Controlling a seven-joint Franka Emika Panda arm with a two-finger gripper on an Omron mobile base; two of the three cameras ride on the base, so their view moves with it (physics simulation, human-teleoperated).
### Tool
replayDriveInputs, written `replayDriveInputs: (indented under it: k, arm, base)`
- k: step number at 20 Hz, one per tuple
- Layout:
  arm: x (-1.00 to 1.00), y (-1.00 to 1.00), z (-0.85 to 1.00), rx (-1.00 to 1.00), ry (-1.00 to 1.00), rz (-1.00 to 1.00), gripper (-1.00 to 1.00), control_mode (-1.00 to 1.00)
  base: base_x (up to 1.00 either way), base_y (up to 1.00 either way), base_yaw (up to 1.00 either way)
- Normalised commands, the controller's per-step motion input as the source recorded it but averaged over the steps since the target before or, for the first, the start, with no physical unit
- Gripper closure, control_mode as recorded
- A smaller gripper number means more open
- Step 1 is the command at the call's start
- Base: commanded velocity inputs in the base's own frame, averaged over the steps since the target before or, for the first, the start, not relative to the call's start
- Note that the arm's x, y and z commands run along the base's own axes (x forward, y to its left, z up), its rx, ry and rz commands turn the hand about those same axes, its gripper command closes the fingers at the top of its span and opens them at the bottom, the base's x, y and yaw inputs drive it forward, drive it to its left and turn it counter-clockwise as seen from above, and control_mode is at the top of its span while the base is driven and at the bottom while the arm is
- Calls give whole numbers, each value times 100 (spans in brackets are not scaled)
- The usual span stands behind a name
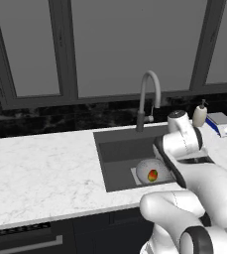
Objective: Put the colander in the sink, put the mango, peach in the colander, and turn on the sink faucet and pour water over the colander.
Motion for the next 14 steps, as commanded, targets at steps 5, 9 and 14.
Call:
replayDriveInputs:
  k: [5,9,14]
  arm:
    - [-20,-85,22,0,0,0,-100,-100]
    - [-11,-94,18,0,2,-1,-100,-100]
    - [0,-100,11,3,8,-2,-100,-100]
  base:
    - [0,0,0]
    - [0,0,0]
    - [0,0,0]
